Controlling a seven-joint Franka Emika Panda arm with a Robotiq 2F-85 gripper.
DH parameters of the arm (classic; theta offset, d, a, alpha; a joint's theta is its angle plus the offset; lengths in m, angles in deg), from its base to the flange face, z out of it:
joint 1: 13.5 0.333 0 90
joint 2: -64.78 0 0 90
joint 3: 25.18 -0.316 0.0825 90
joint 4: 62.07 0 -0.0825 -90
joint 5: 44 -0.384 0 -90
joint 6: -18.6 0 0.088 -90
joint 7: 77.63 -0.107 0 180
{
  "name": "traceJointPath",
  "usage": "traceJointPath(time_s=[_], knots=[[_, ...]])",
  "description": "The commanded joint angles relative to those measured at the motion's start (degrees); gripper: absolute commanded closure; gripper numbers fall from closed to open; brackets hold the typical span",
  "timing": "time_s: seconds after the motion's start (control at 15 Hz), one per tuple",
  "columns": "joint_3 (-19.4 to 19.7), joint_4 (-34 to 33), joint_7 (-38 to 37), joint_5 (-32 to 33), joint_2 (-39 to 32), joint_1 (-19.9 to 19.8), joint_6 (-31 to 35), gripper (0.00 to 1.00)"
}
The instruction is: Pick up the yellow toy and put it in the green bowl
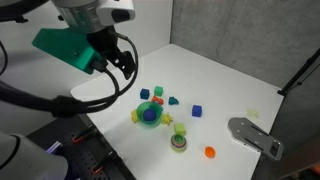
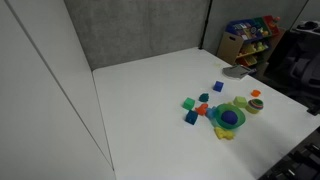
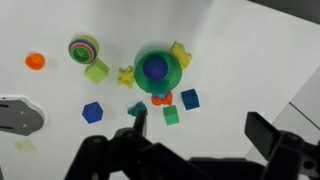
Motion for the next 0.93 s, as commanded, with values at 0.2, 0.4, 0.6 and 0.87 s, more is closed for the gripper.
traceJointPath(time_s=[0.2,0.4,0.6,0.87], knots=[[-0.4,-0.1,0.3,-0.4,-0.1,-0.4,-0.1,0.00],[-1.8,-0.4,-1.9,-0.9,-2.4,0.0,0.2,0.00],[-3.7,0.3,-4.4,-1.3,-5.2,0.2,1.4,0.00],[-6.4,2.3,-7.9,-2.6,-9.9,0.7,4.6,0.00]])
